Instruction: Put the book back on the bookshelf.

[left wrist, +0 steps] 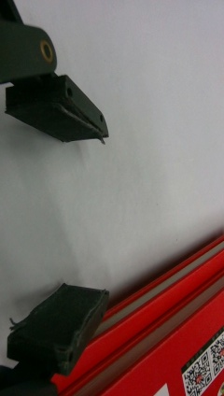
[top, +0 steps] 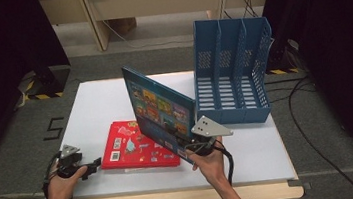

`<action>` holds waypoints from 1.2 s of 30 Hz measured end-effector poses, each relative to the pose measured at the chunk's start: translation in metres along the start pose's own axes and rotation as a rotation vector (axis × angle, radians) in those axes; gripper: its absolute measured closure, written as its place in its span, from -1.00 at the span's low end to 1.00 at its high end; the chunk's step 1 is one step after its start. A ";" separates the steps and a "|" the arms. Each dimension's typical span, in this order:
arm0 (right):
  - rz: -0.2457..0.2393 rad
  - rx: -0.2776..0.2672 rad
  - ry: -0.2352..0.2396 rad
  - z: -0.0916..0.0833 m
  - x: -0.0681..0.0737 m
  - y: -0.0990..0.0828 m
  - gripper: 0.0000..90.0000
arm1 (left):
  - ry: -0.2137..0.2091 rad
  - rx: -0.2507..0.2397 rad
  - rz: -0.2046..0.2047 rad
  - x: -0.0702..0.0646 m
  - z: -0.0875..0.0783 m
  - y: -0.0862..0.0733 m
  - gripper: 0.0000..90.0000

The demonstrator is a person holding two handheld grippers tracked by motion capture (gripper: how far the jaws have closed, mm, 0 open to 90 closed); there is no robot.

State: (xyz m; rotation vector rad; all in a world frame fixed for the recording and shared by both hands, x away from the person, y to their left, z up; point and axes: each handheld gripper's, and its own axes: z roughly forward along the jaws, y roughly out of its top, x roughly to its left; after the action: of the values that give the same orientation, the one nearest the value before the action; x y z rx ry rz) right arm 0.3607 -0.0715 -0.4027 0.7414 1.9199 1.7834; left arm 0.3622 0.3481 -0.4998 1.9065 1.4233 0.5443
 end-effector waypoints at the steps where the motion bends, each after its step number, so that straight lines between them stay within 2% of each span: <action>1: 0.001 0.002 -0.001 0.000 0.000 -0.002 0.69 | 0.001 0.000 0.002 0.000 0.000 0.000 -0.60; 6: 0.002 -0.005 0.002 0.001 -0.001 -0.007 0.70 | 0.000 -0.004 0.001 0.000 0.000 0.000 -0.60; 11: -0.015 0.015 0.011 0.001 0.003 -0.010 0.74 | 0.001 -0.007 -0.001 0.000 -0.001 0.000 -0.60; 17: -0.010 0.026 0.023 0.002 0.004 -0.012 0.75 | 0.001 -0.003 0.001 0.000 -0.001 0.000 -0.60; 29: -0.004 0.041 0.022 0.002 0.004 -0.017 0.75 | 0.004 -0.008 0.004 0.000 -0.001 0.000 -0.60; 36: -0.019 0.036 0.007 0.003 0.004 -0.016 0.80 | 0.005 -0.011 0.004 0.001 -0.002 0.000 -0.60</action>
State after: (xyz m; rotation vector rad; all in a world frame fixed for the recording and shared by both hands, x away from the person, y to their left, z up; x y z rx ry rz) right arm 0.3574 -0.0673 -0.4189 0.7278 1.9616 1.7466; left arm 0.3612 0.3494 -0.4986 1.9012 1.4178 0.5582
